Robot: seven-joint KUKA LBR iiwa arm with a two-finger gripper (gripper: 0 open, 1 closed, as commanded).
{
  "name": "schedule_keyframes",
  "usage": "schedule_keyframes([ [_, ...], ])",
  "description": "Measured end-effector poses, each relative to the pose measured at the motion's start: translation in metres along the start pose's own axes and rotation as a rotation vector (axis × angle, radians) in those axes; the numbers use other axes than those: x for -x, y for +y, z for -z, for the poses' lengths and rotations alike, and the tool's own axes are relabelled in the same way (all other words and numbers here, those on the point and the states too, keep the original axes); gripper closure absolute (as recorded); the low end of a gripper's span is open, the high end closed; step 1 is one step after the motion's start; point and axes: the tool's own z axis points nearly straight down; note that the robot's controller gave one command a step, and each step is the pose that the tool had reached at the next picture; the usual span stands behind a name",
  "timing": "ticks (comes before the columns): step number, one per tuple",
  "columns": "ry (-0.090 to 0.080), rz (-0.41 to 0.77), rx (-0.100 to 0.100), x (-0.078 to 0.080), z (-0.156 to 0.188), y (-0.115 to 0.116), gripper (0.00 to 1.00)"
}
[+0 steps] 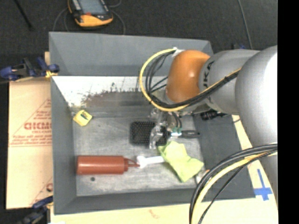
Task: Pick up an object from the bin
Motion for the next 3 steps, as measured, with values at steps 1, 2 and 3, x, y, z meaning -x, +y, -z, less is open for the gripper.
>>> schedule_keyframes([
  [1, 0.0, 0.0, 0.0, 0.0, 0.0, 0.0, 1.0],
  [2, -0.001, 0.0, 0.0, 0.0001, 0.0011, 0.0, 1.0],
  [3, -0.001, 0.001, -0.001, -0.0011, 0.0061, -0.0003, 1.0],
])
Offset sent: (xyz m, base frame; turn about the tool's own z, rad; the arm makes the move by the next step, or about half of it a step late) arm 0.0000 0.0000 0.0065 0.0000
